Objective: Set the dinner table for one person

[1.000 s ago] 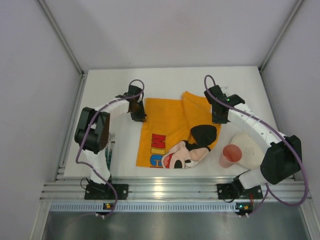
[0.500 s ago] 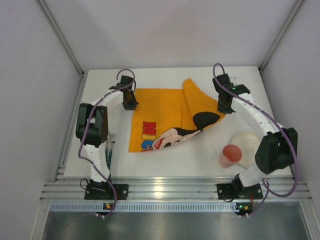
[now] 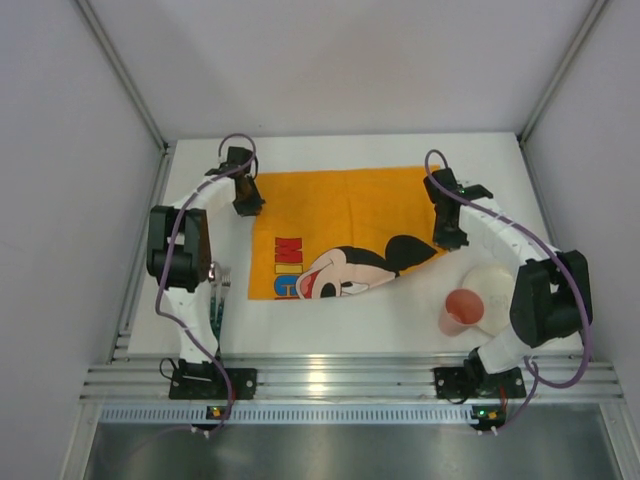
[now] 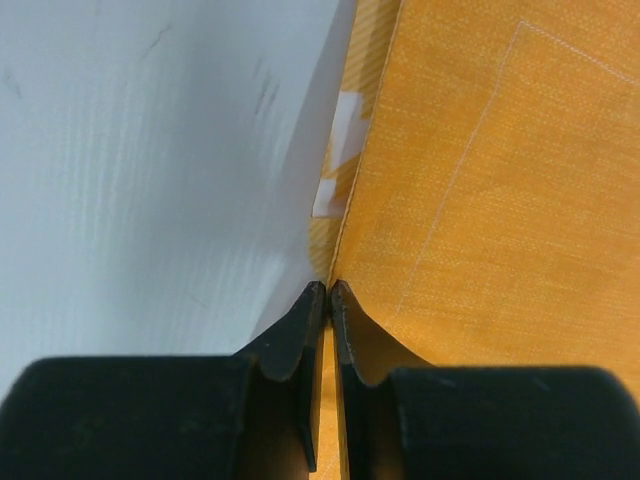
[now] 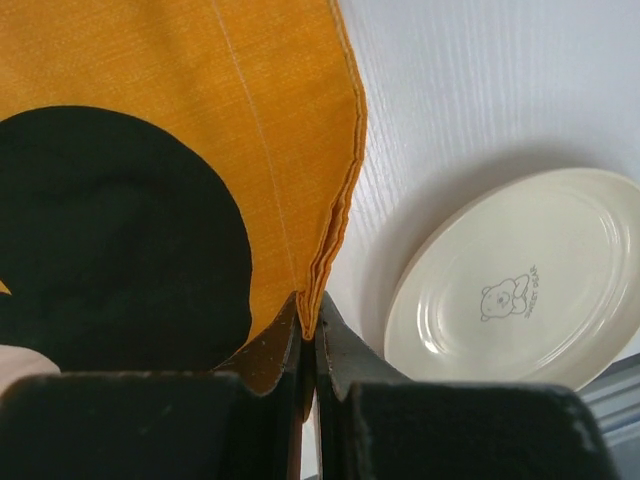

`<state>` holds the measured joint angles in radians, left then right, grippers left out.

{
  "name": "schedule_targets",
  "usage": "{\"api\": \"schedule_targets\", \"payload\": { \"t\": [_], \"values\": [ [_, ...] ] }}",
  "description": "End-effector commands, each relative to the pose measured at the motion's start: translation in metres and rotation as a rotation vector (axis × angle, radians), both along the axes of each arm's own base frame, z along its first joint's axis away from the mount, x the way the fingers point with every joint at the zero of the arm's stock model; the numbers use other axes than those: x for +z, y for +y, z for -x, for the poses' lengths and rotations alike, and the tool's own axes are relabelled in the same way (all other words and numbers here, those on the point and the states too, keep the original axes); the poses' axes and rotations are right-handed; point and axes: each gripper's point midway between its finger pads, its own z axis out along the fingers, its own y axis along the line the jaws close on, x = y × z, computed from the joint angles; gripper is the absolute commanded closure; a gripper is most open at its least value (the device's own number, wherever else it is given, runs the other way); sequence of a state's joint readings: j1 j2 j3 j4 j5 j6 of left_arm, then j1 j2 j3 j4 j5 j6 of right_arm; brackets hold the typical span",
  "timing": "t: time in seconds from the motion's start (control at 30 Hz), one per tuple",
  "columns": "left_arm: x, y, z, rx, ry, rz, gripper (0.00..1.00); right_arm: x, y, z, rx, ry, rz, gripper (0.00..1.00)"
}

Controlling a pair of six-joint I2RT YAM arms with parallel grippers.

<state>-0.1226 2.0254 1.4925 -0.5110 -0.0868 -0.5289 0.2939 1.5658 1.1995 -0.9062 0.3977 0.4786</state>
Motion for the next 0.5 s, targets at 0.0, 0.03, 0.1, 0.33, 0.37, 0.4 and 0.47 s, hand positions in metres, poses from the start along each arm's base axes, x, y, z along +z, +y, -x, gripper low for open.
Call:
{"api": "schedule_targets", "payload": {
  "t": [0.0,0.03,0.1,0.33,0.37,0.4,0.47],
  "values": [
    [0.013,-0.007,-0.023,-0.048,-0.05,0.014,0.87,-0.003,0.006,-0.004,-0.017,-0.015,-0.051,1.0],
    [0.013,-0.009,-0.024,-0.058,-0.045,0.022,0.74,-0.007,0.009,-0.003,-0.009,-0.001,-0.058,1.0],
    [0.019,-0.01,-0.031,-0.059,-0.051,0.022,0.66,-0.008,0.008,-0.003,-0.007,0.002,-0.056,1.0],
    [0.061,0.001,-0.023,-0.049,-0.111,-0.024,0.33,0.007,0.003,-0.005,0.024,0.008,-0.018,0.17],
    [0.063,0.005,-0.018,-0.038,-0.111,-0.041,0.3,0.012,0.002,-0.002,0.027,0.022,-0.013,0.08],
    [0.078,0.009,-0.016,-0.03,-0.137,-0.044,0.3,0.017,0.002,-0.001,0.03,0.018,-0.01,0.07],
    [0.084,0.014,-0.005,-0.015,-0.13,-0.051,0.3,0.029,0.002,0.003,0.05,0.003,-0.004,0.05]
  ]
}}
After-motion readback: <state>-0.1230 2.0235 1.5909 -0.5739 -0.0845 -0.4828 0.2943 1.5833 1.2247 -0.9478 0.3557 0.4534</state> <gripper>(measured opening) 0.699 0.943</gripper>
